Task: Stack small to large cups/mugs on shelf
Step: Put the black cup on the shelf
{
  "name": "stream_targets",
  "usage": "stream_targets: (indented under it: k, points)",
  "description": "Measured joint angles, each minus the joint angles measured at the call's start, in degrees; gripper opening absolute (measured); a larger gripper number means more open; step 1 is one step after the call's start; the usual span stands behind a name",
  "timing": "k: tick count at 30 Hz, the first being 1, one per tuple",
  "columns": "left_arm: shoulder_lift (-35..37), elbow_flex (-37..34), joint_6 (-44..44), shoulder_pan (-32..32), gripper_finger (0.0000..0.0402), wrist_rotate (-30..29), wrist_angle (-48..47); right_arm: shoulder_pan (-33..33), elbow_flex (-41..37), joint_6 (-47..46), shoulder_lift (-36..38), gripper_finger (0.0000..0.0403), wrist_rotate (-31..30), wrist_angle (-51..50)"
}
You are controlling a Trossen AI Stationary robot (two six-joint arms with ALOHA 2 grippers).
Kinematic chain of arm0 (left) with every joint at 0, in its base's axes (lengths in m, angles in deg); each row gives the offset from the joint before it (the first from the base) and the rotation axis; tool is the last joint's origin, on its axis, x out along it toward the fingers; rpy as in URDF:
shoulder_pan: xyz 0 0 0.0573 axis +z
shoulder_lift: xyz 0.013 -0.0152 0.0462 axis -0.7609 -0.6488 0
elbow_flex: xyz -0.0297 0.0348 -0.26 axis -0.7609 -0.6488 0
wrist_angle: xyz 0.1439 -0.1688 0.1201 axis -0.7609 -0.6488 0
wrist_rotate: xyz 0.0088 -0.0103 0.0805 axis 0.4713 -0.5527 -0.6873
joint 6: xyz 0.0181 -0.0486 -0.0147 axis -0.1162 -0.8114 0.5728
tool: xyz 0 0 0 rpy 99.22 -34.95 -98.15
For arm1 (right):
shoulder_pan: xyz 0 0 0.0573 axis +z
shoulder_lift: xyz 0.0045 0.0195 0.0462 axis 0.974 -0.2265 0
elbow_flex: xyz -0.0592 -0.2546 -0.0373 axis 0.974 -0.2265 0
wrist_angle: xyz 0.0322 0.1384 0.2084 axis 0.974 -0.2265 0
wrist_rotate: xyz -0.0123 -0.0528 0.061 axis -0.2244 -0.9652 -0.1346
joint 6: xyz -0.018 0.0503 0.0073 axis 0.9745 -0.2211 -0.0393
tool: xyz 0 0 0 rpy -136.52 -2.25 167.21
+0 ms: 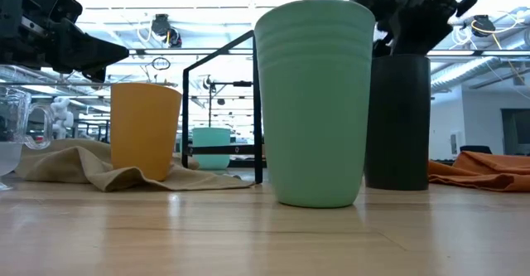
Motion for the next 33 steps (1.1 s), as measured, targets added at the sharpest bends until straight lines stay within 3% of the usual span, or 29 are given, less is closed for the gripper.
stream_targets:
  k: [12,16,21,27,33]
  points:
    - [0.00,0.00,0.00,-0.02,0.0035,0.00,0.00,-0.02,0.00,0.19,-0.96,0.0253,0.08,0.07]
    - [0.00,0.00,0.00,0.00,0.0035,0.00,0.00,-0.02,0.00,0.19,-0.96,0.0235,0.08,0.07]
    - [-0.02,0.00,0.00,-0.02,0.0035,0.00,0.00,-0.02,0.00,0.22,-0.96,0.0170,0.11,0.07]
    - [0.00,0.00,0.00,-0.01,0.0035,0.00,-0.01,0.22,0.00,2.10,-0.94,0.0028,0.33,0.42]
    - [0.00,0.00,0.00,-0.01,0.0035,-0.02,0.00,0.17,-0.01,2.22,-0.95,0.0005,-0.01,0.47]
